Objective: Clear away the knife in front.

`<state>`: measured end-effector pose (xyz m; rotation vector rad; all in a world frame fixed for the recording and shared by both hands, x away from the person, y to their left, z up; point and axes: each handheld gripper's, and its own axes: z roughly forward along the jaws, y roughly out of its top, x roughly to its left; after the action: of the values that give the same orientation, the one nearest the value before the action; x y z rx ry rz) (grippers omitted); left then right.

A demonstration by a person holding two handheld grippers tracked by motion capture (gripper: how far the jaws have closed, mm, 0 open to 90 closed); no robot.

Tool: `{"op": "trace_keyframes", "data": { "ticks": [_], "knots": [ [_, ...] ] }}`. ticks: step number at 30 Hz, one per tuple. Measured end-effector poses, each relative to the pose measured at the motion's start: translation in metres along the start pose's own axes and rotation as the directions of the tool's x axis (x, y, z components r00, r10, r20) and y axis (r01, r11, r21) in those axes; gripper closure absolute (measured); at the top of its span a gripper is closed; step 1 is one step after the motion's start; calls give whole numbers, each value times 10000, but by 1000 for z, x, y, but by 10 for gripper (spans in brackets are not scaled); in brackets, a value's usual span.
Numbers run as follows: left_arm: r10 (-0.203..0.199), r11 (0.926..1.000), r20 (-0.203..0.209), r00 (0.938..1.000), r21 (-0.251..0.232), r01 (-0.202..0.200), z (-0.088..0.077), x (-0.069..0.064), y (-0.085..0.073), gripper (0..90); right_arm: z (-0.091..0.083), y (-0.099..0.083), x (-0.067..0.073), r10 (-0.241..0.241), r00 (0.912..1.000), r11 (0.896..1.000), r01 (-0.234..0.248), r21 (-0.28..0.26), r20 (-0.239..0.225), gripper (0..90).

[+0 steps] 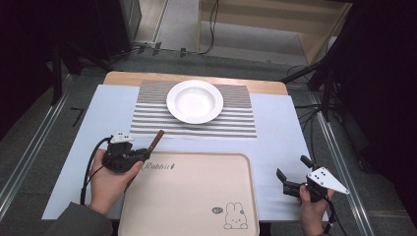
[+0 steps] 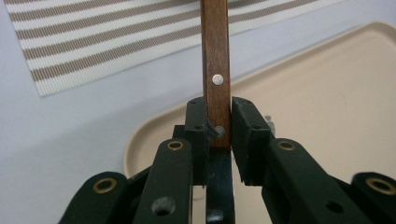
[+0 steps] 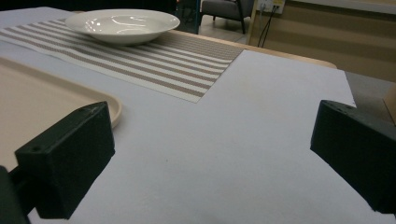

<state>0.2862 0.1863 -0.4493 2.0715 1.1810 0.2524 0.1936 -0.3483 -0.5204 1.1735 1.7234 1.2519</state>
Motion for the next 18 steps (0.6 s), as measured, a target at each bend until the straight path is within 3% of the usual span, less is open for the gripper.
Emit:
{"op": "trace_keyframes", "data": {
  "ticks": [18],
  "knots": [
    [-372,9993,356,9987,48,370,-4,-14,-35,768,0,0,1,-5,10000,10000,5,23,22,0]
  ]
}}
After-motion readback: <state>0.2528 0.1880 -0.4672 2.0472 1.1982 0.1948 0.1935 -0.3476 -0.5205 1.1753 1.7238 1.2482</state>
